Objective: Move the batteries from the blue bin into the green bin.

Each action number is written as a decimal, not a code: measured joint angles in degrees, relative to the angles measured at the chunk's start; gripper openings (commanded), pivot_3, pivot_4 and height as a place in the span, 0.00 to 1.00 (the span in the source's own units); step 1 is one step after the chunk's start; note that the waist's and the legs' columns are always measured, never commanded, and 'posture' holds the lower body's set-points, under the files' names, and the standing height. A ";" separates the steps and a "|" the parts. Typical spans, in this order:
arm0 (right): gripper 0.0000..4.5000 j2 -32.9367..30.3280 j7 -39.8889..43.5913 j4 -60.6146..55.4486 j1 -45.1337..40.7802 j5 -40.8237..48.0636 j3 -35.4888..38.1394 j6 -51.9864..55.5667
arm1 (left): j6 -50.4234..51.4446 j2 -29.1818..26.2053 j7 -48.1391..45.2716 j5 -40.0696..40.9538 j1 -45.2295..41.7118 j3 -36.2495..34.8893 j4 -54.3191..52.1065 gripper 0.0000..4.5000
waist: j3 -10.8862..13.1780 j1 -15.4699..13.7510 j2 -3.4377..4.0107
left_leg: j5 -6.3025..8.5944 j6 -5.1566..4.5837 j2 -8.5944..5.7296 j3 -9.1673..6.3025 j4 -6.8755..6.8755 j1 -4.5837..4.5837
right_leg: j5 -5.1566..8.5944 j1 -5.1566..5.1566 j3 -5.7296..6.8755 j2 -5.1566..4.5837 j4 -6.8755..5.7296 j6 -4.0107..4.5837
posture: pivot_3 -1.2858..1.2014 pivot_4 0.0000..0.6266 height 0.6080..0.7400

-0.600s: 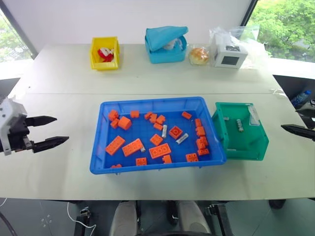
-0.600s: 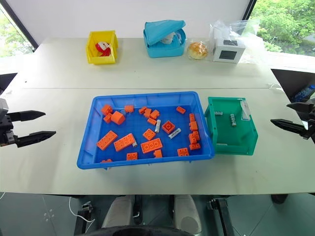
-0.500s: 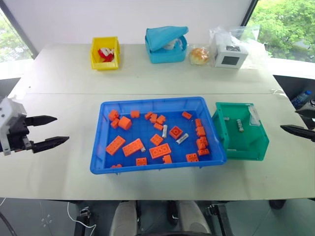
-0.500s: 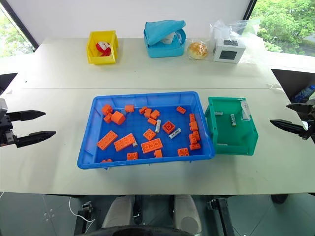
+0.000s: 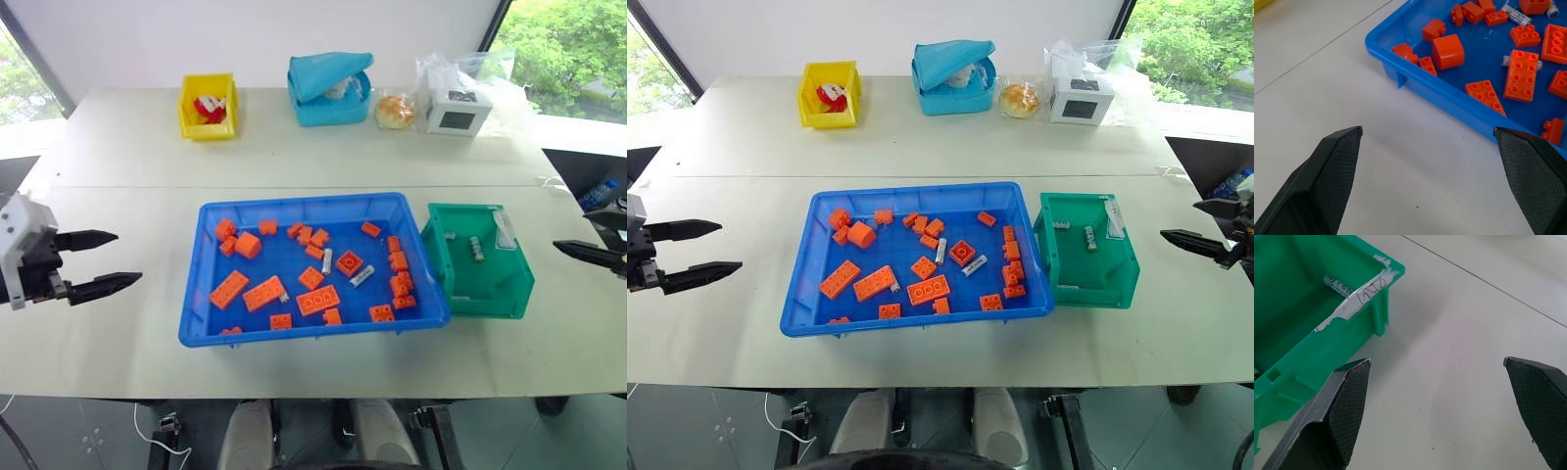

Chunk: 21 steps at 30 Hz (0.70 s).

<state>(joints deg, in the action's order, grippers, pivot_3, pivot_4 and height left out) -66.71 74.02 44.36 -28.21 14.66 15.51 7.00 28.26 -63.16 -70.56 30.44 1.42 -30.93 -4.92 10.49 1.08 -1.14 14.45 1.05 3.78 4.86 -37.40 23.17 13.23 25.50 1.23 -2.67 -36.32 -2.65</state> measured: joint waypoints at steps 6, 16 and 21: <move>0.99 0.55 5.49 -6.50 -10.23 -2.11 -7.44 0.00 | 2.14 0.20 -1.90 3.64 0.59 0.55 -8.68 1.00 | 0.04 0.28 0.14 | 0.00 0.00 0.02 0.04 0.02 -0.04 | -0.01 0.05 -0.09 0.06 -0.08 -0.01 | 0.52 0.24 0.97; 0.99 19.33 13.38 -33.29 -23.22 -0.39 -25.14 9.25 | 0.17 -2.74 -8.76 4.00 2.28 4.56 -14.00 1.00 | 0.05 -0.20 0.15 | -0.05 0.08 0.03 0.03 -0.10 0.20 | -0.06 0.53 -0.10 0.09 -0.71 -0.12 | 0.52 0.24 0.97; 0.99 33.92 10.83 -34.36 -28.12 -6.20 -37.49 10.57 | 0.06 -3.28 -9.35 4.22 1.30 5.23 -14.61 1.00 | 0.05 -0.31 0.14 | -0.06 0.09 0.02 0.04 -0.40 0.45 | -0.08 0.81 -0.14 0.10 -0.97 -0.13 | 0.52 0.24 0.97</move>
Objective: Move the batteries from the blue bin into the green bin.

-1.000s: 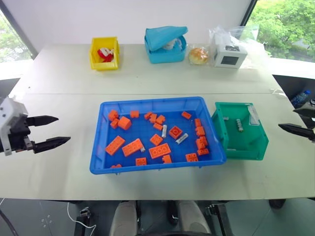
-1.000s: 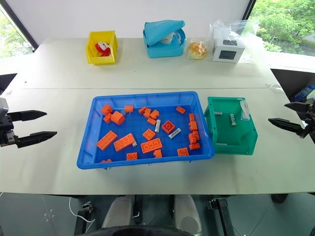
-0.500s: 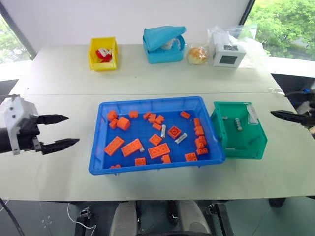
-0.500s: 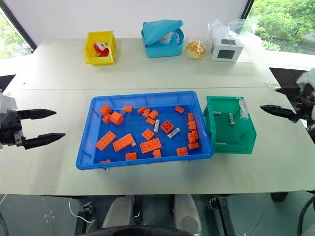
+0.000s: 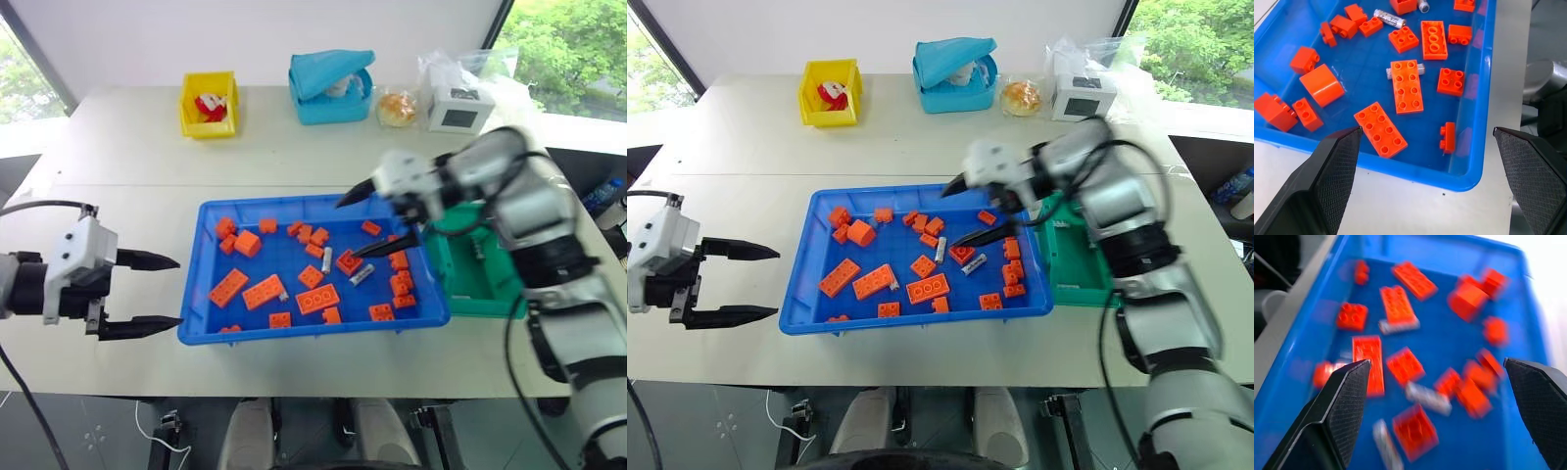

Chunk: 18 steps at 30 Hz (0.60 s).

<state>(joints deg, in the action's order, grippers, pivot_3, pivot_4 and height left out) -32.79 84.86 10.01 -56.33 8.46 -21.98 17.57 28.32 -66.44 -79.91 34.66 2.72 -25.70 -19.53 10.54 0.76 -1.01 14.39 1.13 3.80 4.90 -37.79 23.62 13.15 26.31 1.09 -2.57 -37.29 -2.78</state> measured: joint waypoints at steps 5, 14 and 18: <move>0.99 11.05 -4.26 2.67 -0.77 -5.22 -8.40 1.85 | -0.35 0.34 1.23 -0.89 -0.13 2.27 -0.86 1.00 | -0.01 -0.05 -0.03 | 0.00 0.00 0.00 -0.01 -0.14 0.09 | 0.00 0.01 0.00 -0.01 -0.05 0.00 | 0.52 0.24 0.97; 0.99 17.81 -5.11 6.17 -0.85 -9.41 -13.73 0.57 | 2.24 0.55 3.69 0.95 -0.76 2.51 -4.22 1.00 | -0.06 0.07 -0.11 | 0.00 0.00 0.00 -0.05 -0.22 0.12 | 0.00 0.02 0.01 0.01 -0.09 0.00 | 0.52 0.24 0.97; 0.99 19.53 -6.18 11.33 -1.42 -12.50 -15.44 -3.13 | 2.73 0.55 4.04 1.09 -1.00 2.52 -4.29 1.00 | -0.06 0.23 -0.11 | 0.00 0.00 0.00 -0.05 -0.22 0.11 | 0.00 0.02 0.01 0.01 -0.11 0.00 | 0.52 0.24 0.97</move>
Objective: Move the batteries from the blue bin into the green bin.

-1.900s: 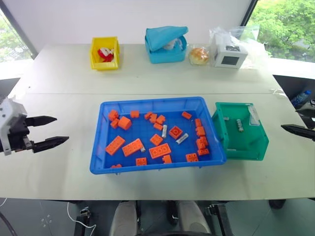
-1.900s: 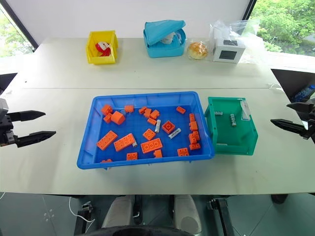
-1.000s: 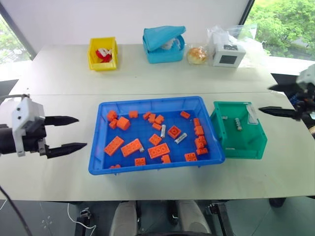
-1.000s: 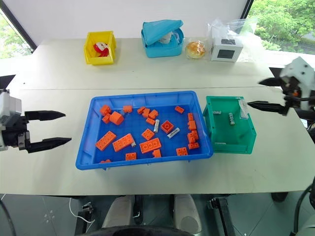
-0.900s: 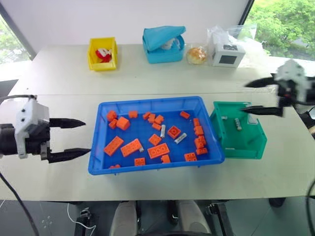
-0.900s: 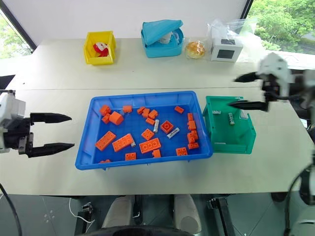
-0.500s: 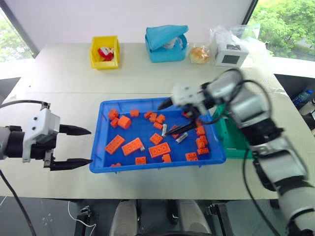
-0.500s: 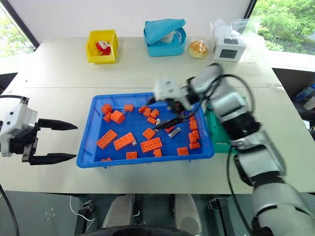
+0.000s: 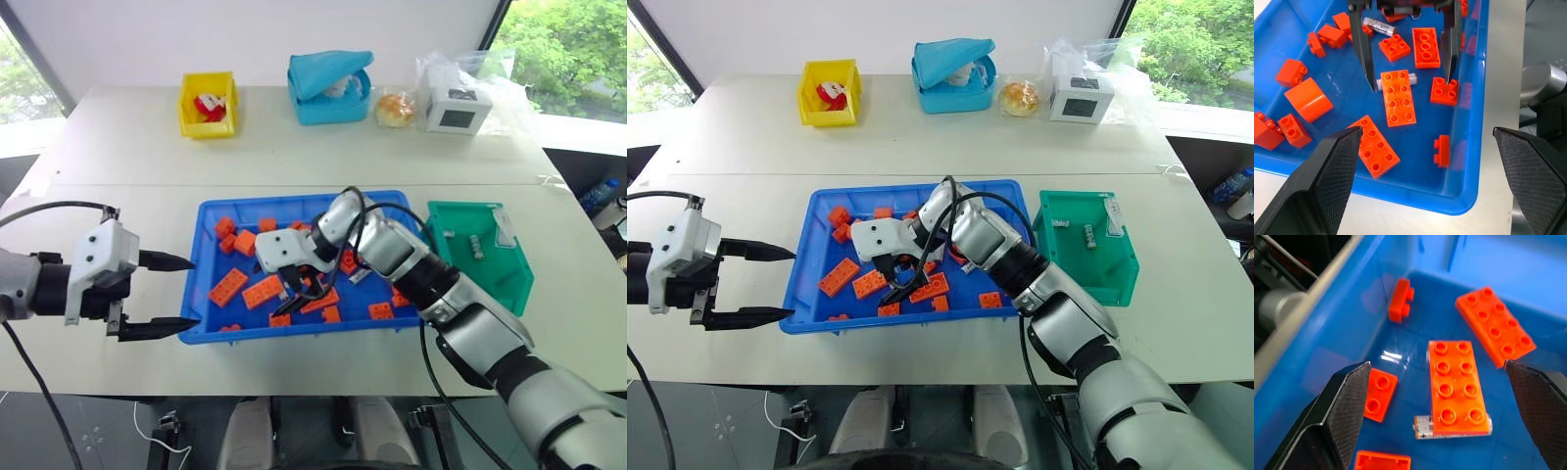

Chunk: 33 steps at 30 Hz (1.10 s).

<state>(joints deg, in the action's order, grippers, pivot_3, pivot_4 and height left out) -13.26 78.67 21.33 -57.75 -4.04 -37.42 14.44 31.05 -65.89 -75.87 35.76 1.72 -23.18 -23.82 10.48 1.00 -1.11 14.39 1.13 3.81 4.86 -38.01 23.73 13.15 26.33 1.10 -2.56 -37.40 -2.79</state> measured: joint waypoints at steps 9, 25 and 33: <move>0.88 5.10 -2.99 10.88 -3.49 -3.19 0.03 -5.91 | 0.09 0.01 0.77 0.62 -1.70 1.50 -0.22 1.00 | -0.02 0.15 -0.03 | 0.00 0.00 0.01 -0.01 0.01 -0.08 | 0.00 -0.04 -0.01 0.01 -0.07 -0.01 | 0.52 0.24 0.97; 0.14 5.98 1.51 10.26 -2.99 -3.34 1.20 -1.76 | -0.02 0.23 1.57 1.01 -4.56 3.89 0.34 1.00 | -0.03 0.14 -0.05 | 0.00 0.00 0.01 0.00 0.01 -0.12 | 0.00 -0.07 -0.01 0.02 -0.09 -0.01 | 0.52 0.24 0.97; 0.14 8.84 -4.56 15.01 -8.07 -3.24 4.72 -2.23 | -0.32 0.36 1.68 0.95 -6.31 4.45 1.39 1.00 | -0.03 0.02 -0.05 | 0.00 0.00 0.01 0.00 0.03 -0.12 | 0.01 -0.06 -0.01 -0.01 -0.10 0.01 | 0.52 0.24 0.97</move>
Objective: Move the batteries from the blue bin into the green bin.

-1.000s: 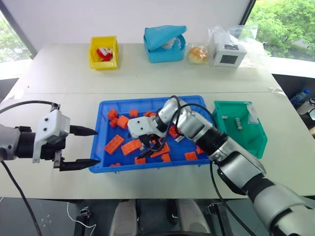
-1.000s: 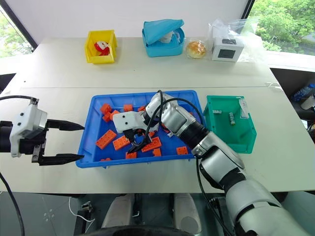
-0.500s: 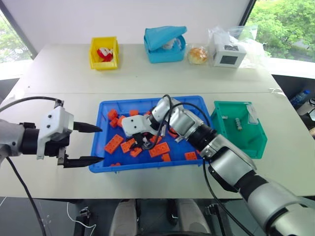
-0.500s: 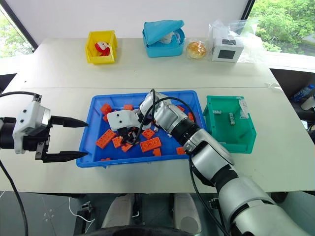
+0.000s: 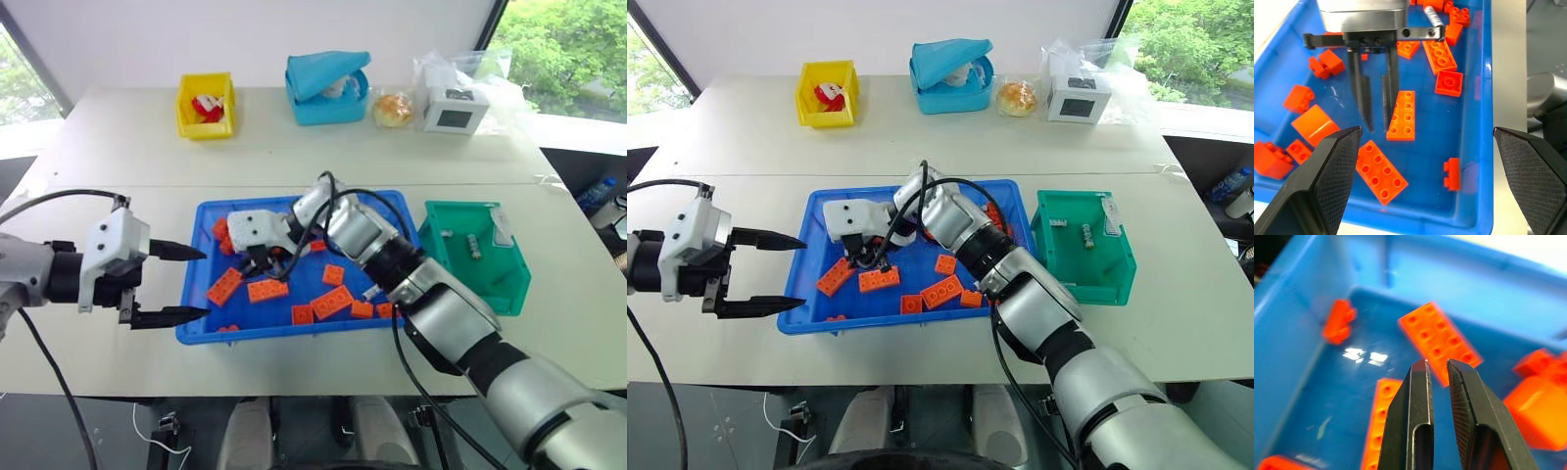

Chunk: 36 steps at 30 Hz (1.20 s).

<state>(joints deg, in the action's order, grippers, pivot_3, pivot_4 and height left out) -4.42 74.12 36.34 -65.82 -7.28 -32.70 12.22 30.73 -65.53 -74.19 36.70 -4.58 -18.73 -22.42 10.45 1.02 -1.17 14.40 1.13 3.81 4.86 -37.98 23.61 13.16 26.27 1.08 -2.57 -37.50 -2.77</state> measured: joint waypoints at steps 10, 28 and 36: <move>0.51 -12.08 3.70 -3.61 0.22 -0.28 3.53 -0.31 | -1.17 0.79 -0.05 -1.35 -2.59 2.47 3.57 1.00 | 0.01 -0.05 -0.01 | 0.00 0.00 -0.01 0.00 -0.01 0.04 | -0.01 0.05 0.00 0.01 0.02 -0.02 | 0.52 0.24 0.97; 0.70 -29.50 2.82 -19.94 9.51 0.74 10.07 5.66 | -1.28 0.84 -1.04 -2.38 -8.38 2.84 18.16 1.00 | 0.03 -0.04 -0.03 | 0.00 -0.01 -0.01 0.03 0.01 0.06 | -0.01 0.09 -0.02 0.02 0.03 -0.03 | 0.52 0.24 0.97; 0.17 -34.61 3.36 -21.78 9.71 0.80 11.03 6.35 | -1.19 1.77 -0.53 -2.33 -10.99 3.68 16.97 1.00 | 0.04 -0.14 -0.02 | 0.00 0.00 -0.01 0.05 0.01 0.07 | -0.01 0.10 -0.05 0.01 0.03 -0.04 | 0.52 0.24 0.97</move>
<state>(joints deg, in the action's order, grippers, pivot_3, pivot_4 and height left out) -39.04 77.48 14.57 -56.10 -6.48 -21.67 18.56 29.54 -63.76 -74.72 34.38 -15.57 -15.05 -5.46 10.50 0.88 -1.19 14.40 1.13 3.80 4.91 -37.97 23.68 13.15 26.37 1.03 -2.55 -37.47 -2.81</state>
